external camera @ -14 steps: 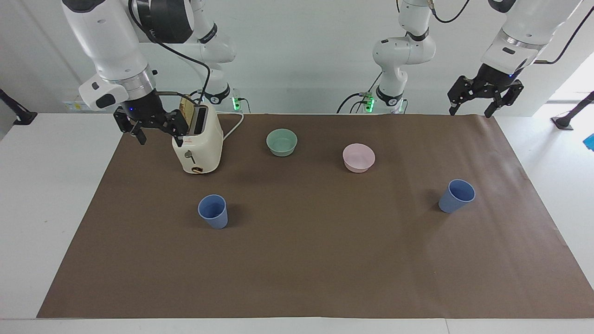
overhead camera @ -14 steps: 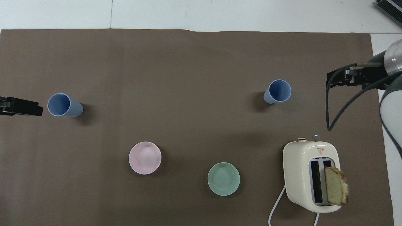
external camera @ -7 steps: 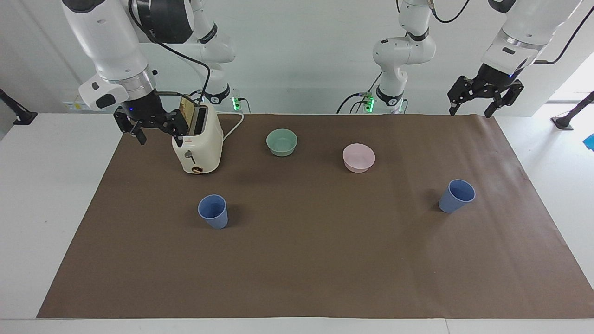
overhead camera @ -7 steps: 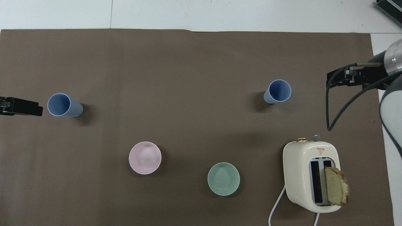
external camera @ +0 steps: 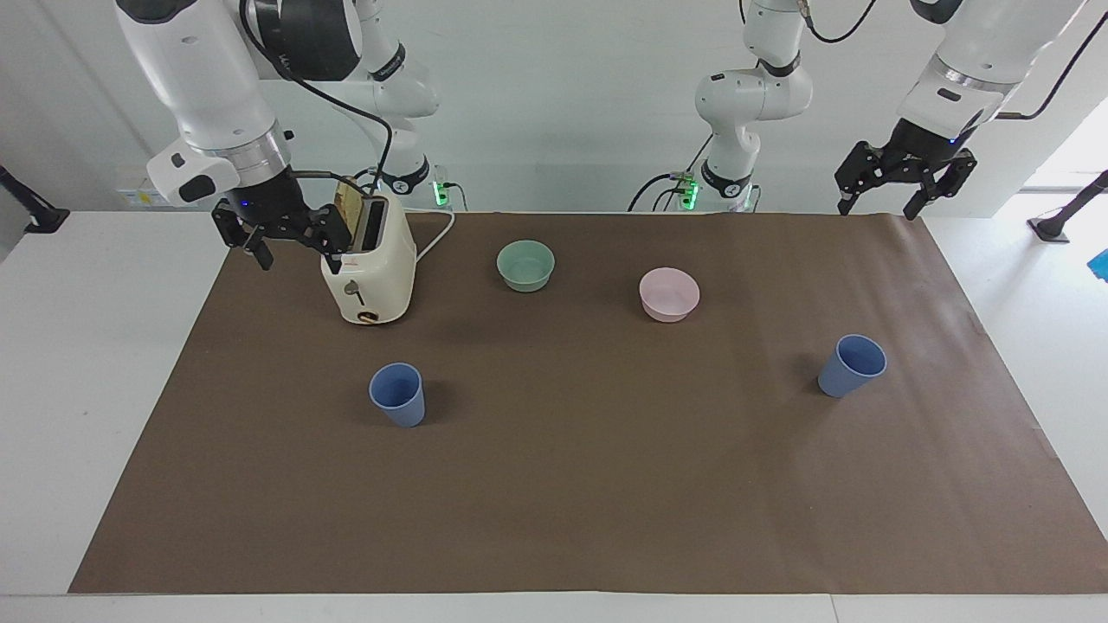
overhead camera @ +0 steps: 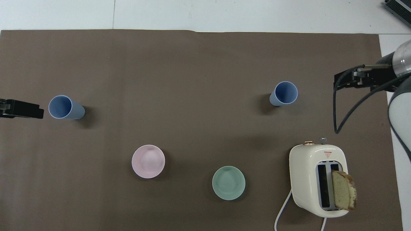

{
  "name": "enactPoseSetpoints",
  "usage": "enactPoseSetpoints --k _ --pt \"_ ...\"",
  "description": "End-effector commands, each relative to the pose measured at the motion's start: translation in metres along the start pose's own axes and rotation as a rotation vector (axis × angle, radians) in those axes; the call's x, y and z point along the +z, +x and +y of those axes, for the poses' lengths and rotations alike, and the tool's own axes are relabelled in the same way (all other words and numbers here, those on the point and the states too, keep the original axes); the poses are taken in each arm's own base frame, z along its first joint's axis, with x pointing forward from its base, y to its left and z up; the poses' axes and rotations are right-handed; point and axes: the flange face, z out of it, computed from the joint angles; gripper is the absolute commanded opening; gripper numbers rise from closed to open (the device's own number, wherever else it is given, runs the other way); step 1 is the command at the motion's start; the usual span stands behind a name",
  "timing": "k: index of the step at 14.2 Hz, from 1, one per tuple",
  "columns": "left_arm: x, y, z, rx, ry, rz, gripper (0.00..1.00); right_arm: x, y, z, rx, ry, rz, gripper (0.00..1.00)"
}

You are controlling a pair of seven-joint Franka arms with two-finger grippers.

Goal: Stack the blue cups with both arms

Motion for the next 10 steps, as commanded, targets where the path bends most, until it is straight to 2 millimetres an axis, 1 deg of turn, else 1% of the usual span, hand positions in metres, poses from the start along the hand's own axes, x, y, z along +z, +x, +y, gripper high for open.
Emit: enactPoseSetpoints --k 1,3,4,5,8,10 --pt "-0.001 -0.003 -0.002 -0.006 -0.008 0.004 1.0 -0.001 -0.004 0.002 -0.008 0.005 0.0 1.0" --pt "-0.001 -0.004 -0.003 -0.007 -0.008 0.004 1.0 -0.001 -0.004 0.002 -0.008 0.005 0.0 1.0" --pt "-0.001 -0.004 -0.006 -0.012 -0.008 0.002 1.0 -0.001 -0.004 0.003 -0.007 0.004 0.0 1.0" --pt "0.001 -0.003 -0.012 -0.023 -0.007 -0.002 1.0 -0.001 -0.004 0.003 -0.007 0.004 0.0 1.0" --pt "0.005 -0.002 -0.018 -0.031 -0.001 -0.003 1.0 -0.001 -0.004 0.003 -0.007 0.004 0.0 1.0" --pt "0.013 0.001 -0.035 -0.058 0.008 -0.005 1.0 -0.001 -0.004 0.003 -0.007 0.004 0.0 1.0"
